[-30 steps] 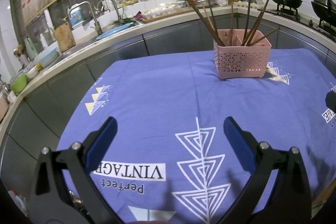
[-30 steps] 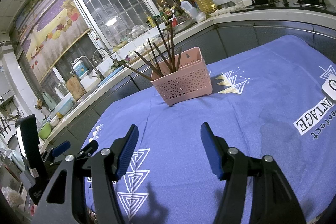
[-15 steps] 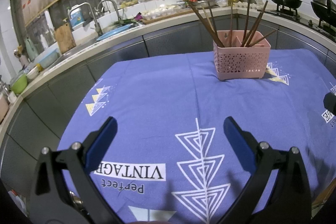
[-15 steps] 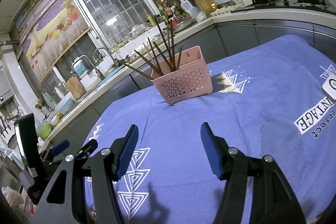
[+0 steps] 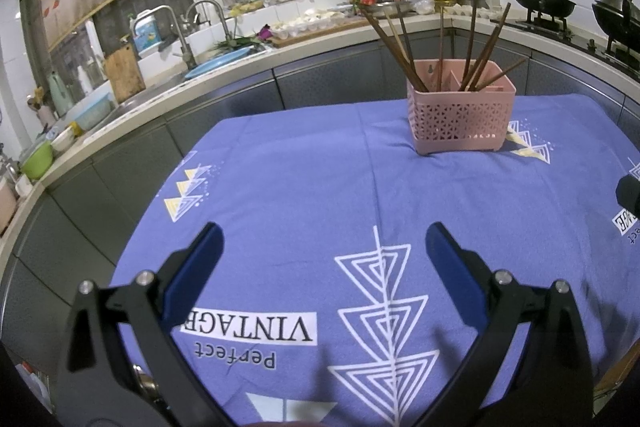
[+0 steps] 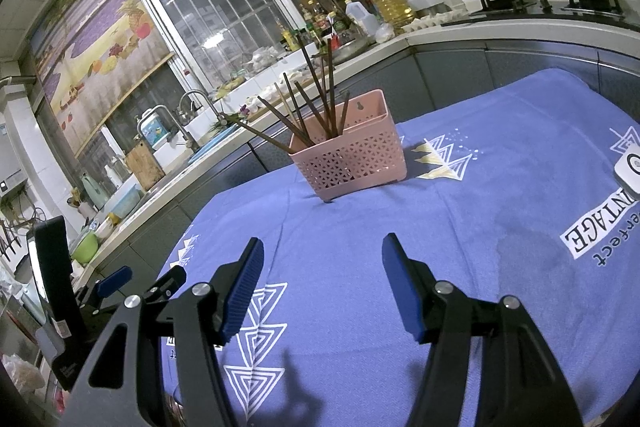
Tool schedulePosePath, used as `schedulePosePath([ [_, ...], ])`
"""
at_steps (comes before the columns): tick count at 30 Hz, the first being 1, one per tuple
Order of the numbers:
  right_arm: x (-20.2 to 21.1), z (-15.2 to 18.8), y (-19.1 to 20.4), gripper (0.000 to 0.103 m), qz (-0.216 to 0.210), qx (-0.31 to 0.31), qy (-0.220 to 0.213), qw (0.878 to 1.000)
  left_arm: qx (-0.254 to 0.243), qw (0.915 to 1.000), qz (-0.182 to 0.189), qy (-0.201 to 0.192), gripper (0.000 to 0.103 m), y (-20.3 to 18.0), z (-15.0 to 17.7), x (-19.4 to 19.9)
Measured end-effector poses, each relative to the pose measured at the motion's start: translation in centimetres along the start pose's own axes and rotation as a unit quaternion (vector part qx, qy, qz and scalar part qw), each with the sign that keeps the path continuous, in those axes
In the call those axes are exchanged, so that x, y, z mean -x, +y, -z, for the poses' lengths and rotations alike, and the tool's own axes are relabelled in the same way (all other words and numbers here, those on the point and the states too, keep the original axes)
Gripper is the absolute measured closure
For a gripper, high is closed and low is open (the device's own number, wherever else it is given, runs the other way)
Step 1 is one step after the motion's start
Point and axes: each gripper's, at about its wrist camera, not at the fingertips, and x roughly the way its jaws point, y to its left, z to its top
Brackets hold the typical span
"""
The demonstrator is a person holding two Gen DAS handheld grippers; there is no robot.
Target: Organize utensils
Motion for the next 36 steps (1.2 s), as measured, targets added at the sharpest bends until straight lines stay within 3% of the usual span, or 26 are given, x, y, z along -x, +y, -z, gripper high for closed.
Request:
schedulePosePath([
  [36, -0.04, 0.05, -0.1, 0.041, 0.0, -0.001, 0.0, 1.0, -0.001, 1.0, 0.002, 0.002, 0.006, -0.64, -0.39, 0.38],
])
